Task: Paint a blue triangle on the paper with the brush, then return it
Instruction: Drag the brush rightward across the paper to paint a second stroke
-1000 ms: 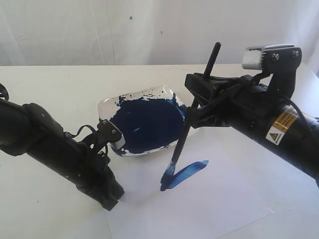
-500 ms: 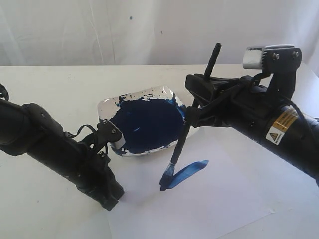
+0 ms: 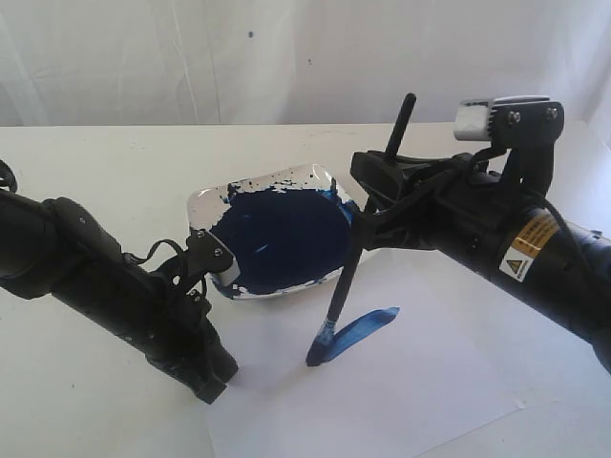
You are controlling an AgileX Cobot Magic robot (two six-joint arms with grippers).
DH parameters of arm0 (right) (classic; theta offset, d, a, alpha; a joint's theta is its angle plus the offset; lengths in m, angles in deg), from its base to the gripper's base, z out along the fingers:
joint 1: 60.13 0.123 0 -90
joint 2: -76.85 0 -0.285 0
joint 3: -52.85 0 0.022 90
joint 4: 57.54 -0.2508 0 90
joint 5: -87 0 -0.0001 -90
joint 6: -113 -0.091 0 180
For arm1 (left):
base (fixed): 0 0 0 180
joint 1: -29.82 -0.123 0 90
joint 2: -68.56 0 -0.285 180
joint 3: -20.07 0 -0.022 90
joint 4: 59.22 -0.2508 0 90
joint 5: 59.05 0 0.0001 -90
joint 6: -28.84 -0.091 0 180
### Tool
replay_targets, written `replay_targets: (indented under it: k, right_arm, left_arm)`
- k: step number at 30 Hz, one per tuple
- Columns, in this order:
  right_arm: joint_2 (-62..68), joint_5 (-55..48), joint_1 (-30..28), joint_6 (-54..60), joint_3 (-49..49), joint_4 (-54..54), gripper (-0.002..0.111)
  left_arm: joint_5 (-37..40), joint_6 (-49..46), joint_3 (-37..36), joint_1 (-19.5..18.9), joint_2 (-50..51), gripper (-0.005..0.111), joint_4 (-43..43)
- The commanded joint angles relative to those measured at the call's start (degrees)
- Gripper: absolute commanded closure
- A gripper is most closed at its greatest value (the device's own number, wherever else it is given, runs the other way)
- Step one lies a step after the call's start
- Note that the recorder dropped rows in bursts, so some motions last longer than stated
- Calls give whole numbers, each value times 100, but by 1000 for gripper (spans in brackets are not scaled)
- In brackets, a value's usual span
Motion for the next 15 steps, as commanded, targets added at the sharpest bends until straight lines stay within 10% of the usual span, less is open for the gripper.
replay_targets:
  k: [1, 15]
  right_arm:
    - [-5, -182, -33, -26, 45, -49, 108]
    - [-553, -1300, -33, 437, 57, -521, 108]
  left_arm:
    - [144, 6, -25, 32, 38, 107, 44]
    - [166, 6, -25, 32, 38, 107, 44]
